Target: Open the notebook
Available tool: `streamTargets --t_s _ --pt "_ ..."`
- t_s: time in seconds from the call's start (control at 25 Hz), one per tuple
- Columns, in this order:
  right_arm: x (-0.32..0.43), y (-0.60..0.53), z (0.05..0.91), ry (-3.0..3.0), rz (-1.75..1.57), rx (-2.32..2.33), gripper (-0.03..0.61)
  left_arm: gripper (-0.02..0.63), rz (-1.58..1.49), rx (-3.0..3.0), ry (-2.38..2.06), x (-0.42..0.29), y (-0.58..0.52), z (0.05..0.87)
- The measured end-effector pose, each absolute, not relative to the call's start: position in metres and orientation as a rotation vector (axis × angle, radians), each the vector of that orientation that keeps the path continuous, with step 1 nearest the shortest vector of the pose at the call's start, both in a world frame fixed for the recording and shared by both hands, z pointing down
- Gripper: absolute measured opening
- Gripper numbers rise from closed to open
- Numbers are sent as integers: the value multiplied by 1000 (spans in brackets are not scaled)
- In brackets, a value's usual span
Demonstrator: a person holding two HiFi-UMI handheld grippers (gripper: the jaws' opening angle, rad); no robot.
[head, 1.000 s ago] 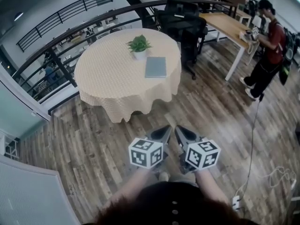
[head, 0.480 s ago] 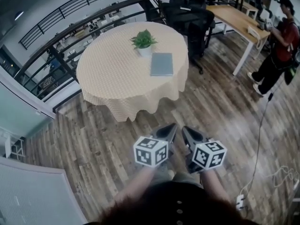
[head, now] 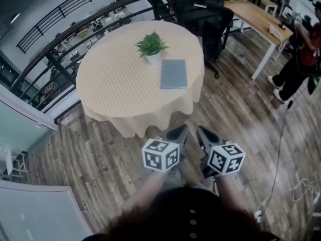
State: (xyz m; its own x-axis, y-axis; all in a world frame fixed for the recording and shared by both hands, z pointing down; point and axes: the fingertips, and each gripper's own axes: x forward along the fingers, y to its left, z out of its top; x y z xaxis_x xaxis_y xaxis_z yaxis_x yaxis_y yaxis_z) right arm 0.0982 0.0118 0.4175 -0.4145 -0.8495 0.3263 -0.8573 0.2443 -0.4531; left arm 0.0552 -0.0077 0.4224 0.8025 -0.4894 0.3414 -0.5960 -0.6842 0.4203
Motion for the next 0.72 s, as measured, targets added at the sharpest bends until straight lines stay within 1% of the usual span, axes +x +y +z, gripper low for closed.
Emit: streamTargets --t_s 0.52,0.72 --pt "107 -129 402 -2419 871 1719 11 8 345 2499 -735 75 -143 414" --pt "115 -165 400 -2422 857 1785 11 8 338 2533 -671 80 -178 412"
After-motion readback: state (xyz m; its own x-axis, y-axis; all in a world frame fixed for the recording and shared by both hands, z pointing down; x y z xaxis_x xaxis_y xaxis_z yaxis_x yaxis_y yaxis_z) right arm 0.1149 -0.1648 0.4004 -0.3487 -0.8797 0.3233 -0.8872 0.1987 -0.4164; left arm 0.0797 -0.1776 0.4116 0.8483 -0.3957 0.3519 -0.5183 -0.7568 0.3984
